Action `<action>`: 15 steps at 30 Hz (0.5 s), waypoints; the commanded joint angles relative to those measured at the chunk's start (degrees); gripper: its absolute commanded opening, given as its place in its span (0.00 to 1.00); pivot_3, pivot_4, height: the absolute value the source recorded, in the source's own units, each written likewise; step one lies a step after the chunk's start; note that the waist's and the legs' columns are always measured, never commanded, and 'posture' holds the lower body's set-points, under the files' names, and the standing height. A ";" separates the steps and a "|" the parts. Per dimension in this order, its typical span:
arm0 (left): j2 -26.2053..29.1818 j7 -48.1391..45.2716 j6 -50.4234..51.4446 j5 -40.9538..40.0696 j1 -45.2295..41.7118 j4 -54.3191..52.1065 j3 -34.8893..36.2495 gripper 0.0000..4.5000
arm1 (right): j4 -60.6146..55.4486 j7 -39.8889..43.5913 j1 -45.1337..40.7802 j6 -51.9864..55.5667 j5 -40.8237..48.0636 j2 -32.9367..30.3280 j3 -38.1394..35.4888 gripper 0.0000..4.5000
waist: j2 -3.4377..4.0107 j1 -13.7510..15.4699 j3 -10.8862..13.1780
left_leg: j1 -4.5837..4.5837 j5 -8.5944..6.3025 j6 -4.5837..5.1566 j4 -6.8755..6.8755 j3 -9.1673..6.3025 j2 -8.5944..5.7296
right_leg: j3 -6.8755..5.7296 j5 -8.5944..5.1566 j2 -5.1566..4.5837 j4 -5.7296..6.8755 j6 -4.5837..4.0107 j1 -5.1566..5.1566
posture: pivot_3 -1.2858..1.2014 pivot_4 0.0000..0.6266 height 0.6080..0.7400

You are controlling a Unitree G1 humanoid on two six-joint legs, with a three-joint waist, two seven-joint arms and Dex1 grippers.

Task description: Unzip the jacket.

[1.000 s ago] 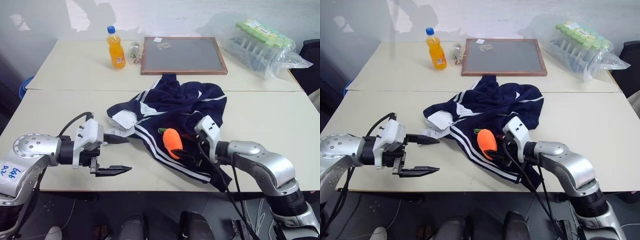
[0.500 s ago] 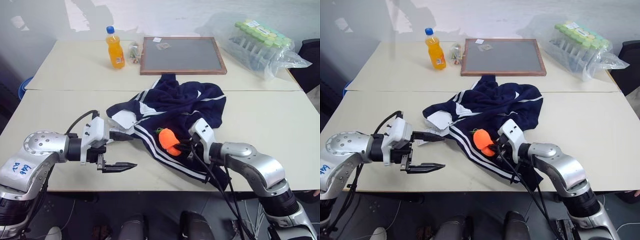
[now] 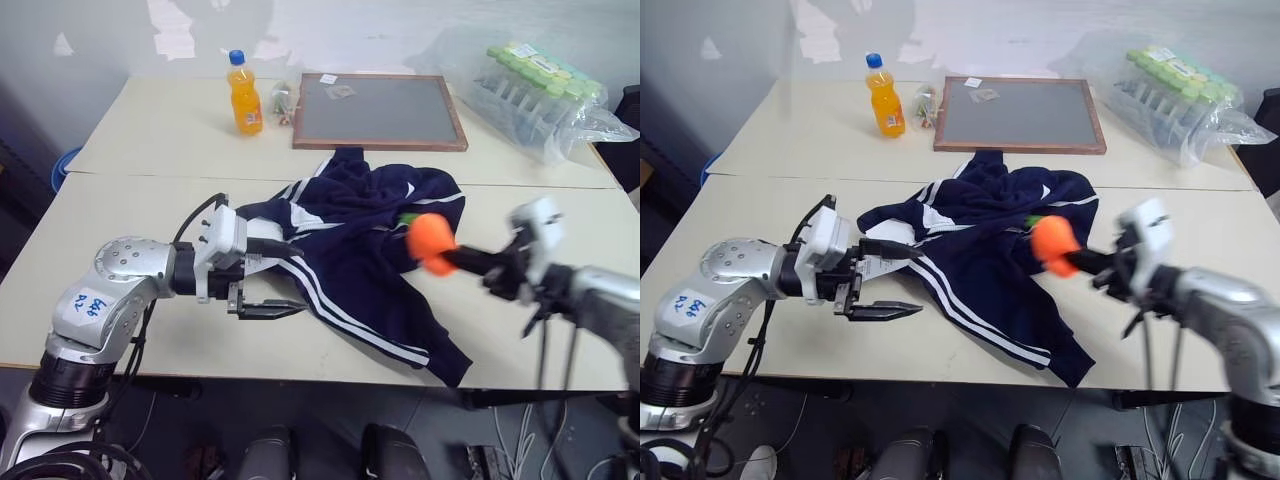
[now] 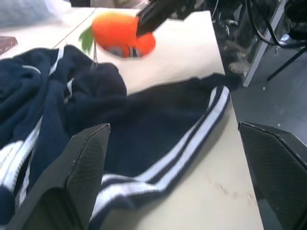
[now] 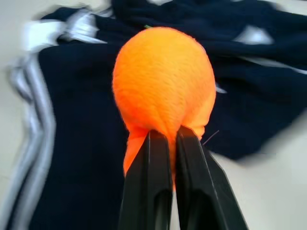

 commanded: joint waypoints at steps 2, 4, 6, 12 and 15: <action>-2.47 -0.36 -2.04 1.18 -2.90 0.95 -1.94 1.00 | 14.75 -2.06 2.22 -11.16 -10.58 -5.18 -4.07 0.01 | -0.03 -0.21 -0.02 | 0.00 0.00 0.00 0.06 0.02 0.00 | 0.00 0.00 0.00 0.02 0.00 0.00 | 0.52 0.24 1.00; -3.49 -0.41 -2.22 1.47 -3.88 1.30 -2.54 1.00 | 21.62 -2.59 1.70 -15.25 -13.08 -5.73 -4.90 0.01 | -0.04 -0.32 -0.01 | 0.00 0.01 0.00 0.10 0.10 0.01 | 0.04 0.01 0.00 0.04 0.01 -0.01 | 0.52 0.24 1.00; -4.77 -0.04 -1.96 1.19 -5.07 1.37 -2.89 1.00 | 28.42 -2.78 2.47 -19.92 -16.66 -6.67 -3.98 0.01 | -0.03 -0.34 -0.01 | 0.01 0.01 0.00 0.11 0.11 0.02 | 0.05 0.01 0.00 0.08 0.01 -0.03 | 0.52 0.24 1.00; -6.44 -0.09 -1.12 1.23 -6.14 -0.10 -3.88 1.00 | 39.06 -4.12 1.19 -25.72 -22.12 -6.22 -1.29 0.01 | -0.02 -0.51 -0.02 | -0.02 0.01 0.00 0.21 0.10 0.04 | 0.07 0.01 0.00 0.15 0.02 -0.04 | 0.52 0.24 1.00; -6.06 -0.20 -1.53 1.79 -5.47 -0.38 -4.13 1.00 | 41.39 -4.31 0.35 -26.95 -23.07 -5.67 -0.52 0.25 | -0.02 -0.54 -0.01 | -0.02 0.01 0.00 0.27 0.08 0.05 | 0.06 0.01 0.00 0.18 0.01 -0.03 | 0.52 0.24 1.00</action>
